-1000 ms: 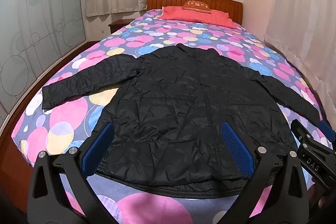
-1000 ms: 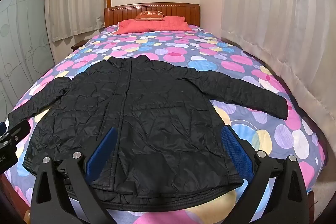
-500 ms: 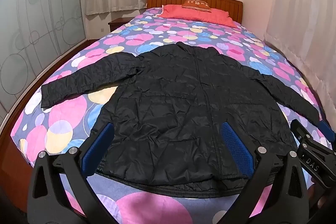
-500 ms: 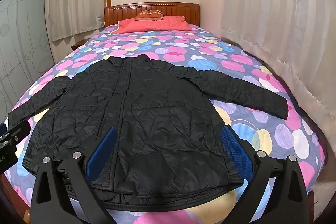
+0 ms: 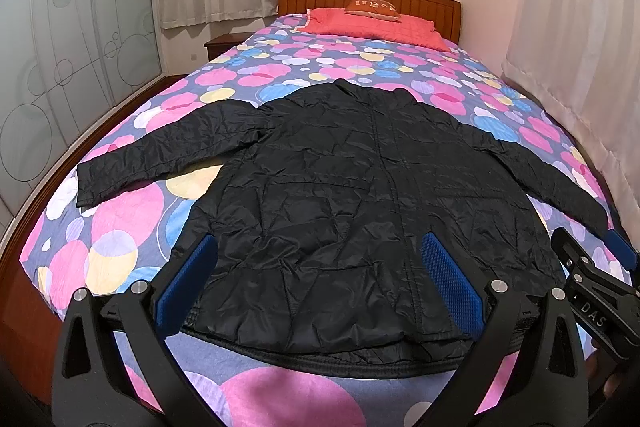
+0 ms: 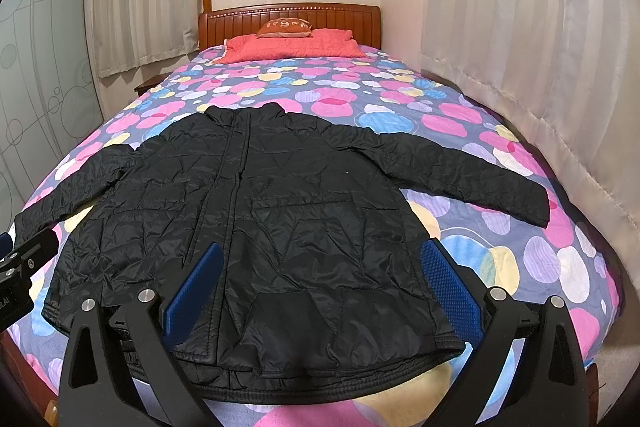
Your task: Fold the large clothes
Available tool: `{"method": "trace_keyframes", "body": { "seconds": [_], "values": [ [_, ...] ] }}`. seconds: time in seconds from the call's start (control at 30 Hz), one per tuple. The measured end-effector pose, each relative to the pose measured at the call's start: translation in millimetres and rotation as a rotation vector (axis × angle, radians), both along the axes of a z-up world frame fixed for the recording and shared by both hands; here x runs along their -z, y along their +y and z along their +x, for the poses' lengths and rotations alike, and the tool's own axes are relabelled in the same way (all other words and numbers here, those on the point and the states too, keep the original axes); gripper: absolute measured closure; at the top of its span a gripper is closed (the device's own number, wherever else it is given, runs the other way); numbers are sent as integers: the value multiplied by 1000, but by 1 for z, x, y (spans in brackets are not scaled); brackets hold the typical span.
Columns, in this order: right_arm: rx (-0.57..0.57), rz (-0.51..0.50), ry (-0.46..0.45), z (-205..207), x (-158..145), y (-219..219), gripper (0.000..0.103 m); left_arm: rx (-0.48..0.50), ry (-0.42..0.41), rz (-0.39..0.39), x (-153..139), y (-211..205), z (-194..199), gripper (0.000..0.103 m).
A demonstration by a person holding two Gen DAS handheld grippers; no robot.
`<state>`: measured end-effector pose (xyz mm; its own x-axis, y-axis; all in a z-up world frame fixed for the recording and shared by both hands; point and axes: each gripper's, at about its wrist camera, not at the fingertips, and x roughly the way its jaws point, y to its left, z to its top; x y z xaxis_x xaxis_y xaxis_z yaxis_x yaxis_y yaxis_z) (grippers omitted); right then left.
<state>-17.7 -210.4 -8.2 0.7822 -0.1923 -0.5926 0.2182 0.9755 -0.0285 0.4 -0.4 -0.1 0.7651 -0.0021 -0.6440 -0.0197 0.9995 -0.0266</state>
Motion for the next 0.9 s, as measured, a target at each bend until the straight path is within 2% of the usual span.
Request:
{"method": "trace_keyframes", "body": {
  "seconds": [0.5, 0.63, 0.9],
  "values": [
    [-1, 1, 3, 1, 2, 0, 5, 0, 10, -2, 1, 0, 0, 2],
    [-1, 2, 2, 1, 2, 0, 5, 1, 15, -4, 11, -8, -8, 2],
    [-2, 1, 3, 1, 3, -1, 5, 0, 18, -5, 13, -9, -10, 2]
  ]
}}
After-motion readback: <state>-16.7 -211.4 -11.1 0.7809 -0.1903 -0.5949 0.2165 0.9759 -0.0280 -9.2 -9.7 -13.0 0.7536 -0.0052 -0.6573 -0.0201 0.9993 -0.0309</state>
